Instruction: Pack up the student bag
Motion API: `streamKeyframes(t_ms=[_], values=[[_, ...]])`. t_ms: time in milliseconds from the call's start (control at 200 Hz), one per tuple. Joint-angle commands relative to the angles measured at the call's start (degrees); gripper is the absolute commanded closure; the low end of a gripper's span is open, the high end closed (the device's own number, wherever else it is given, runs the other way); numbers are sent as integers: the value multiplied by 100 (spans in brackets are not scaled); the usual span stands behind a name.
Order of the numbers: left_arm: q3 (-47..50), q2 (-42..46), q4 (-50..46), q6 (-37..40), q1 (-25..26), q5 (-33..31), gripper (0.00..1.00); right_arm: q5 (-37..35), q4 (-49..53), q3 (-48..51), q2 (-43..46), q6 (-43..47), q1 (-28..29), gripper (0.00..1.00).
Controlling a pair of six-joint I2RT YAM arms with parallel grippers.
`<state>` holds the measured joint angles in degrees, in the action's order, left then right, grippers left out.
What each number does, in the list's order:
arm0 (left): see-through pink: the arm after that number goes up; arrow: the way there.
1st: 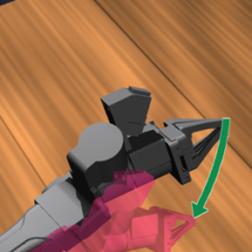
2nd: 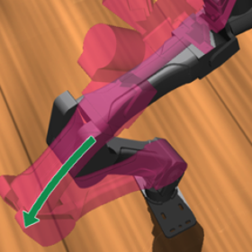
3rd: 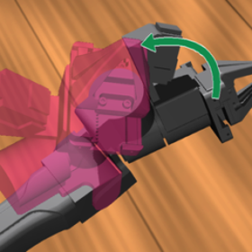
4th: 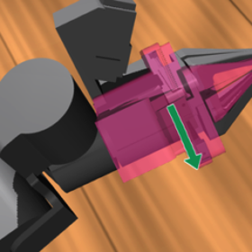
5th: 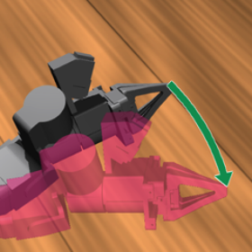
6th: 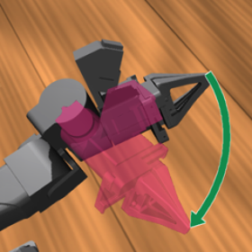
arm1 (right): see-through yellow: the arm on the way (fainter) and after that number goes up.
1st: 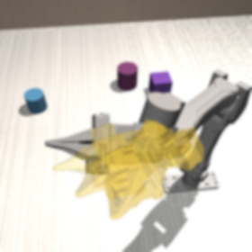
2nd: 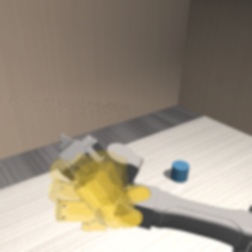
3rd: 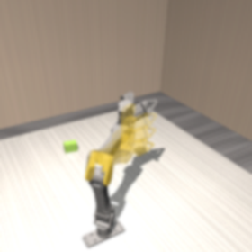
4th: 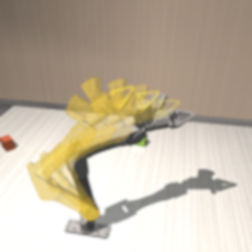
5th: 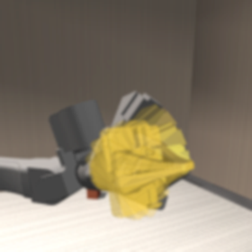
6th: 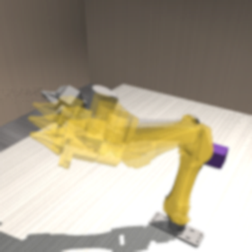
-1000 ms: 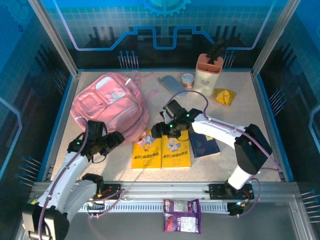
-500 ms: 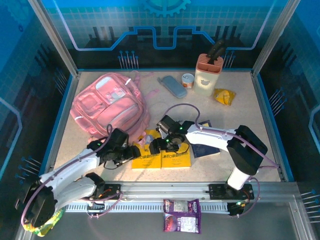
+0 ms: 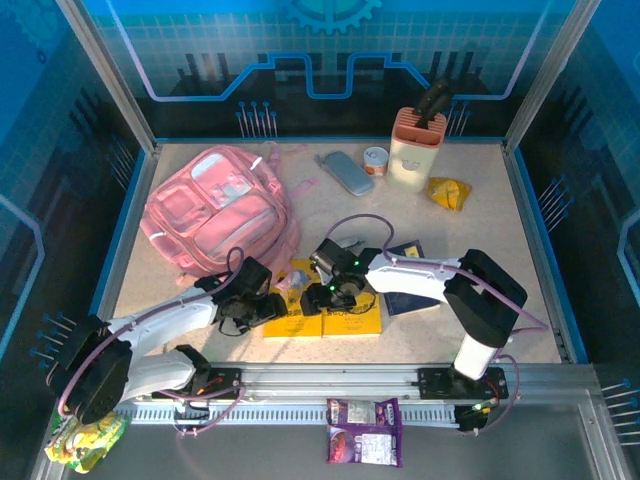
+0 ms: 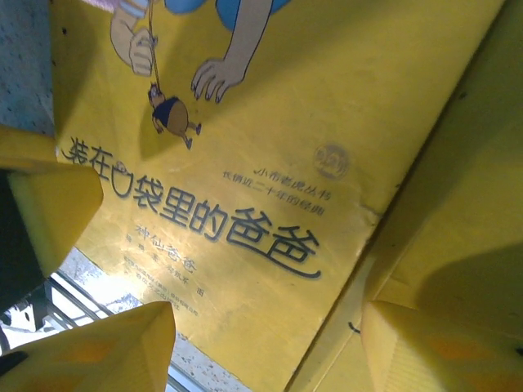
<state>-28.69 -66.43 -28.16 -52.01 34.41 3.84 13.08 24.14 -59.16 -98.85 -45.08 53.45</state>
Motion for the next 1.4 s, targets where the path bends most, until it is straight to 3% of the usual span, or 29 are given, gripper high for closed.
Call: streamKeyframes(t_ms=[0, 170, 400, 700, 815, 975, 1065, 1131, 1201, 1311, 1396], values=[[19, -59, -288, 24, -27, -465, 33, -66, 133, -101, -185, -150, 183, 37], [213, 123, -225, 138, -300, -230, 34, -25, 191, -447, -388, -200, 438, 36], [96, 290, -836, 484, -759, -191, 34, 24, 219, -994, -688, -503, 742, 36], [125, 123, -369, 715, -774, 508, 37, -408, 468, -696, -673, -418, 502, 32], [45, 4, -374, 651, -567, 755, 40, -542, 615, -436, -519, -362, 304, 30], [-190, -195, -194, 219, 166, 841, 41, -795, 857, -40, -183, -285, -134, 31], [-295, -233, -18, 18, 434, 849, 41, -557, 663, 73, 50, -151, -295, 30], [-334, -229, 53, 31, 451, 828, 41, -175, 494, 42, 86, -124, -334, 29], [-445, -207, -303, 80, 407, 358, 42, 23, 409, -28, 51, -156, -327, 30], [-505, -227, -376, 138, 346, 215, 44, 372, 27, -28, -72, -138, -319, 39], [-432, -332, -289, 68, 277, 137, 46, 255, 158, -157, -203, -102, -249, 39]])
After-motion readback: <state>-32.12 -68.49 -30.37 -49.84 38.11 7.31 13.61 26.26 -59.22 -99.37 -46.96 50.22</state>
